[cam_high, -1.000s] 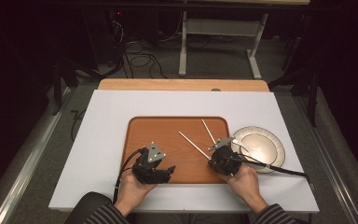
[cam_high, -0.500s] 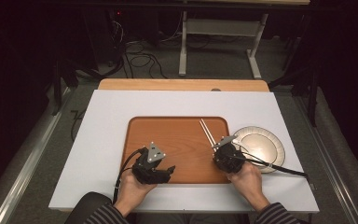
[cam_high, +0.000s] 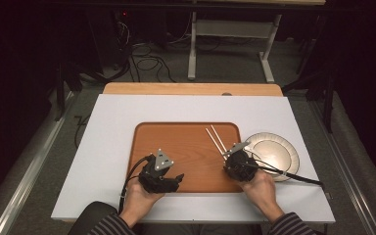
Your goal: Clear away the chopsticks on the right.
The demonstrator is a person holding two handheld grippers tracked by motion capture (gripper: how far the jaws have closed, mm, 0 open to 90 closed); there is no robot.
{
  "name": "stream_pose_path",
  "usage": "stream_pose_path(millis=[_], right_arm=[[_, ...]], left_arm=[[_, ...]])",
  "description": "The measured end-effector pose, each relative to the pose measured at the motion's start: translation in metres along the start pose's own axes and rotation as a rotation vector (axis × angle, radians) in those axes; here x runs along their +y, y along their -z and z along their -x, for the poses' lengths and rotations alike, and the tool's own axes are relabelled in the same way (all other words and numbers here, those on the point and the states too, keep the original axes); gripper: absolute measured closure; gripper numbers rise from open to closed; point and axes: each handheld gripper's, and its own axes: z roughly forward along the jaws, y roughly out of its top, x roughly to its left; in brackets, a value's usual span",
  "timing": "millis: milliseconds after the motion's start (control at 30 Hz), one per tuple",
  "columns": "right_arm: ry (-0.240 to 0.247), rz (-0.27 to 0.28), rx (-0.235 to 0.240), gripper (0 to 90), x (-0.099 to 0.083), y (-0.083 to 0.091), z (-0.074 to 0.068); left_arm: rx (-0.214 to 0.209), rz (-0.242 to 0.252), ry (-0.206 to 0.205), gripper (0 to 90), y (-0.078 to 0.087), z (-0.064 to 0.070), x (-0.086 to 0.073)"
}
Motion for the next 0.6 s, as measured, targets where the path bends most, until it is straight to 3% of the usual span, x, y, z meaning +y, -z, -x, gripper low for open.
stream_pose_path(millis=[400, 600], right_arm=[[0.003, 0.126, 0.059, 82.7, -0.008, 0.045, 0.008], [0.008, 0.162, 0.072, 80.7, -0.015, 0.061, 0.012]], left_arm=[[-0.004, -0.002, 0.000, 33.8, -0.001, 0.001, 0.000], [-0.004, 0.000, 0.000, 33.8, -0.001, 0.000, 0.000]])
